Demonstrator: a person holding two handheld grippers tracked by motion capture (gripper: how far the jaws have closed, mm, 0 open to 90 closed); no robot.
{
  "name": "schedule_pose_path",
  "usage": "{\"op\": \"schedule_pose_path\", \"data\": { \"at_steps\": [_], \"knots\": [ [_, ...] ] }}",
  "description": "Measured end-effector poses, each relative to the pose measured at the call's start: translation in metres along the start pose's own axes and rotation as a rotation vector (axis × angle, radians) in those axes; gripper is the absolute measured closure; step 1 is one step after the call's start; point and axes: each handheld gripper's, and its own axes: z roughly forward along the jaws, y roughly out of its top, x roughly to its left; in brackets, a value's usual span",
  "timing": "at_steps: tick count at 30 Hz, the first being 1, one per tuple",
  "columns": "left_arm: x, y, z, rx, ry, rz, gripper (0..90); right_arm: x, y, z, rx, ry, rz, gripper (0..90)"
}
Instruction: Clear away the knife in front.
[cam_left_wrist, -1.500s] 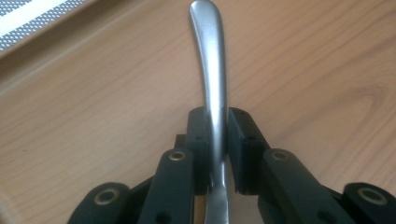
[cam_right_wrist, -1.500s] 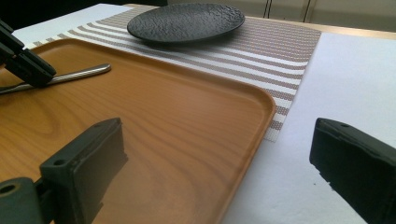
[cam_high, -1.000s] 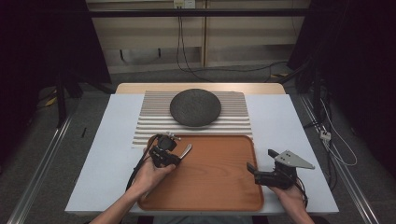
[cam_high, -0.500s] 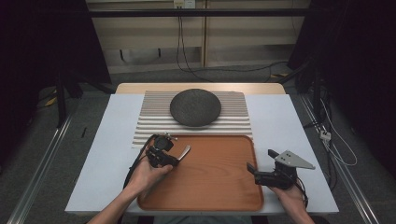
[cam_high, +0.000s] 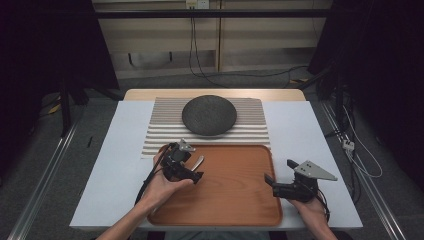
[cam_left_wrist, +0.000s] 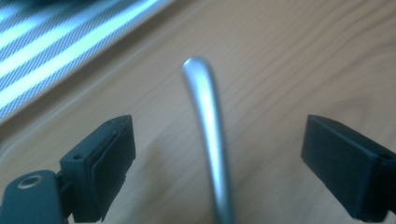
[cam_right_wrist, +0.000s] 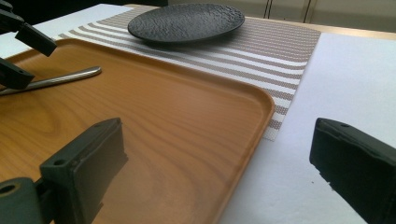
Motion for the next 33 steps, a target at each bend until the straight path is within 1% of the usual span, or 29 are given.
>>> {"op": "schedule_pose_path", "data": {
  "at_steps": [1, 2, 3, 4, 5, 6, 7, 8, 9, 10, 11, 12, 13, 14, 15, 16, 17, 18, 19, 20, 21, 24, 25, 27, 30, 31, 32, 33],
  "knots": [
    [-0.002, 0.000, -0.001, -0.013, -0.015, 0.015, 9.8, 0.001, 0.000, 0.000, 0.001, -0.001, -0.002, 3.1],
    [-0.005, 0.000, -0.001, -0.027, -0.015, 0.027, 12.6, 0.001, 0.000, 0.000, 0.001, -0.002, -0.005, 3.1],
    [-0.007, -0.001, -0.002, -0.043, -0.022, 0.031, 18.1, 0.001, 0.000, 0.000, 0.001, -0.004, -0.005, 3.1],
    [-0.008, -0.002, -0.003, -0.080, -0.057, 0.040, 33.7, 0.001, 0.000, -0.001, 0.001, -0.005, -0.003, 3.1],
    [-0.008, -0.003, -0.003, -0.092, -0.081, 0.048, 45.7, 0.001, 0.000, -0.001, 0.001, -0.007, -0.002, 3.1],
    [-0.010, -0.002, -0.002, -0.075, -0.062, 0.052, 45.6, 0.001, 0.001, -0.001, -0.001, -0.007, -0.005, 3.1],
    [-0.011, -0.003, 0.000, -0.069, -0.074, 0.062, 50.8, 0.002, 0.001, -0.001, -0.002, -0.007, -0.003, 3.1],
    [-0.010, -0.003, 0.001, -0.061, -0.085, 0.063, 67.3, 0.002, 0.000, -0.001, 0.000, -0.007, -0.004, 3.0],
    [-0.010, -0.003, 0.002, -0.049, -0.087, 0.048, 73.6, 0.002, 0.000, -0.001, 0.001, -0.006, -0.006, 3.1],
    [-0.009, -0.003, 0.003, -0.042, -0.086, 0.052, 77.4, 0.002, 0.001, -0.001, 0.000, -0.007, -0.007, 3.1],
    [-0.009, -0.004, 0.005, -0.033, -0.081, 0.058, 83.2, 0.002, 0.001, -0.002, -0.002, -0.006, -0.007, 3.1],
    [-0.008, -0.004, 0.006, -0.019, -0.079, 0.055, 85.4, 0.003, 0.001, -0.001, -0.001, -0.006, -0.009, 3.1],
    [-0.008, -0.005, 0.007, -0.005, -0.062, 0.049, 87.2, 0.003, 0.001, -0.001, 0.001, -0.006, -0.009, 3.1],
    [-0.006, -0.005, 0.009, 0.006, -0.068, 0.052, 89.8, 0.003, 0.001, -0.002, 0.001, -0.007, -0.010, 3.1],
    [-0.005, -0.006, 0.011, 0.016, -0.055, 0.057, 90.0, 0.003, 0.001, -0.002, -0.002, -0.005, -0.010, 3.1],
    [-0.004, -0.007, 0.012, 0.015, -0.046, 0.056, 90.0, 0.003, 0.001, -0.002, -0.002, -0.006, -0.011, 3.1],
    [-0.003, -0.007, 0.012, 0.016, -0.050, 0.046, 90.0, 0.003, 0.001, -0.002, -0.001, -0.007, -0.012, 3.1],
    [-0.002, -0.007, 0.011, 0.019, -0.055, 0.049, 90.0, 0.003, 0.001, -0.002, -0.001, -0.008, -0.011, 3.1],
    [-0.003, -0.007, 0.011, 0.019, -0.043, 0.052, 90.0, 0.003, 0.001, -0.002, -0.003, -0.007, -0.011, 3.1],
    [-0.003, -0.007, 0.011, 0.020, -0.041, 0.054, 90.0, 0.003, 0.001, -0.002, -0.002, -0.008, -0.011, 3.1],
    [-0.002, -0.007, 0.011, 0.023, -0.047, 0.055, 90.0, 0.003, 0.001, -0.002, -0.001, -0.009, -0.012, 3.1],
    [0.000, -0.008, 0.010, 0.028, -0.034, 0.073, 90.0, 0.003, 0.001, -0.001, 0.001, -0.005, -0.010, 3.1],
    [0.000, -0.009, 0.009, 0.025, -0.023, 0.066, 90.0, 0.003, 0.001, -0.001, 0.001, -0.004, -0.010, 3.1],
    [0.002, -0.010, 0.009, 0.021, -0.030, 0.051, 90.0, 0.003, 0.001, -0.001, -0.001, -0.002, -0.010, 3.1],
    [0.003, -0.010, 0.008, 0.027, -0.029, 0.060, 90.0, 0.003, 0.001, -0.001, -0.001, 0.000, -0.013, 3.1],
    [0.003, -0.011, 0.008, 0.031, -0.032, 0.058, 90.0, 0.004, 0.001, -0.001, -0.002, -0.001, -0.011, 3.1],
    [0.004, -0.011, 0.007, 0.034, -0.027, 0.060, 90.0, 0.003, 0.001, -0.001, -0.001, 0.000, -0.013, 3.1],
    [0.004, -0.011, 0.007, 0.027, -0.028, 0.052, 90.0, 0.004, 0.001, -0.001, -0.001, 0.000, -0.014, 3.1]
  ]
}}
